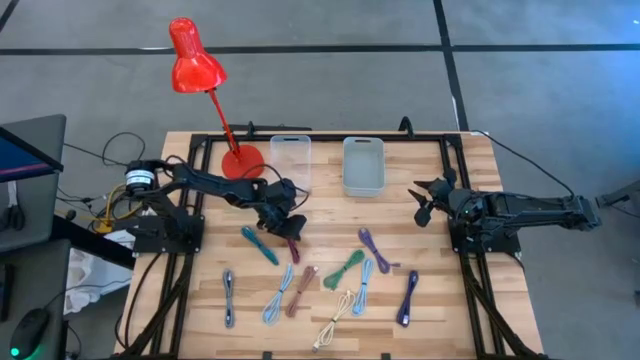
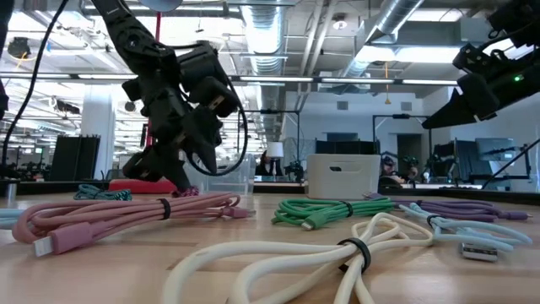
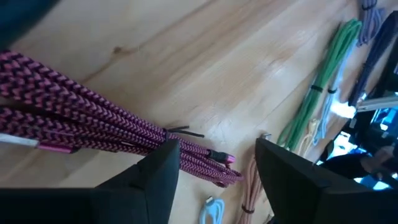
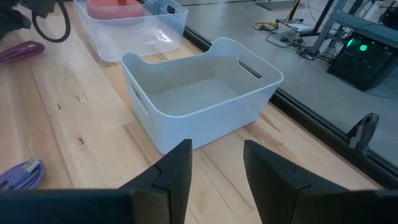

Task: Pick & Place USB Port
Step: Put the pink patterned USB cable into the transparent bin

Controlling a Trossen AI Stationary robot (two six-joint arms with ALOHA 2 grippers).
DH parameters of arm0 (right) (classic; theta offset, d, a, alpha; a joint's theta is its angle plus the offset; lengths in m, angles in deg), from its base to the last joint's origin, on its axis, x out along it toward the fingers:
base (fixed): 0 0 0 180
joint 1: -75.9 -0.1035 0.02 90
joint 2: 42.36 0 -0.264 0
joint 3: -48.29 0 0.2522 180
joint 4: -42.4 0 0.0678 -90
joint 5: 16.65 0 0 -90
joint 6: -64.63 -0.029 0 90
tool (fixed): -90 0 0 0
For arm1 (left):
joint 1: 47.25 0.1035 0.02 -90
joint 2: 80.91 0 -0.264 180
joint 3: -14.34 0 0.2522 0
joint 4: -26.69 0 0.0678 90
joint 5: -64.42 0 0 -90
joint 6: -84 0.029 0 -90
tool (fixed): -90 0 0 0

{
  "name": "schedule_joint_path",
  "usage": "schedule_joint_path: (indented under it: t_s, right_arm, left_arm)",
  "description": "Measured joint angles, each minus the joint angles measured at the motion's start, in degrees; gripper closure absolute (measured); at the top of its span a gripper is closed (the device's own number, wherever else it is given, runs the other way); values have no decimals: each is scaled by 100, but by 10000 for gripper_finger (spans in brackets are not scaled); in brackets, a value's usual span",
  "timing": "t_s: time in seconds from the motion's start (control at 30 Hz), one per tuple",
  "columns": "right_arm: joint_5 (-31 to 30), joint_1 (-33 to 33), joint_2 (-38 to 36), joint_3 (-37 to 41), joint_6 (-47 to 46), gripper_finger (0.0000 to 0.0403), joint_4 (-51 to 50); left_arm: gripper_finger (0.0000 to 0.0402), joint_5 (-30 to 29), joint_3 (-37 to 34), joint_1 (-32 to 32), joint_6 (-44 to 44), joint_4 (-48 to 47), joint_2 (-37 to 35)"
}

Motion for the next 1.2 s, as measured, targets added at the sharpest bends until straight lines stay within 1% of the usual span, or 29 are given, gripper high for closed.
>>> schedule_joint_path:
  t_s: [0.17,0.27,0.33,0.4,0.5,0.6,0.67,0.77,0.9,0.97,1.07,1.2]
  right_arm:
    - [-1,3,2,0,0,267,1]
    - [-3,19,0,0,27,270,22]
    - [-2,22,2,0,42,270,22]
    - [-9,24,0,0,44,269,24]
    - [-17,26,1,0,42,268,28]
    - [-17,26,2,0,42,270,44]
    - [-20,26,0,0,42,270,84]
    - [-20,26,0,0,44,269,237]
    - [-37,26,0,0,67,267,354]
    - [-114,26,1,0,97,266,353]
    - [-149,26,2,0,144,266,374]
    - [-151,26,2,0,231,265,501]
  left_arm:
    - [215,-58,0,-2,281,177,-243]
    - [232,-270,0,-27,452,244,-389]
    - [246,-537,0,-107,921,388,-493]
    - [260,-799,0,-220,1653,476,-619]
    - [281,-1341,0,-401,2729,476,-816]
    - [297,-1540,0,-474,3227,332,-1016]
    - [304,-1557,0,-450,3370,-52,-1229]
    - [309,-1649,0,-380,3587,-924,-1648]
    - [309,-2158,0,-481,3904,-1873,-2198]
    - [309,-2458,-75,-567,4033,-1943,-2399]
    - [309,-2794,-349,-737,4051,-1767,-2560]
    - [309,-3045,-852,-926,3993,-1166,-2415]
